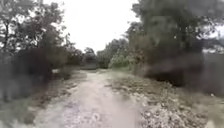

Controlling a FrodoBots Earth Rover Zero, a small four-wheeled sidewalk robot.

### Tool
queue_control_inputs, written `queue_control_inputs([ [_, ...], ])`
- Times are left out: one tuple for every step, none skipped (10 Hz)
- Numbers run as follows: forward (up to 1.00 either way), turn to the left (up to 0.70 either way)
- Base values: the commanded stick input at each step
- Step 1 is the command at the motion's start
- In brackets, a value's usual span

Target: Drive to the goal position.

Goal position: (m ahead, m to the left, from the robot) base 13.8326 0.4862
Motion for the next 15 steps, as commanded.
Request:
queue_control_inputs([
  [0.7, 0.0],
  [0.7, 0.0],
  [0.7, 0.0],
  [0.7, 0.03],
  [0.7, 0.35],
  [0.7, 0.35],
  [0.7, 0.02],
  [0.7, 0.0],
  [0.7, 0.0],
  [0.7, 0.0],
  [0.7, 0.06],
  [0.7, 0.24],
  [0.7, 0.35],
  [0.7, 0.35],
  [0.7, 0.0],
])
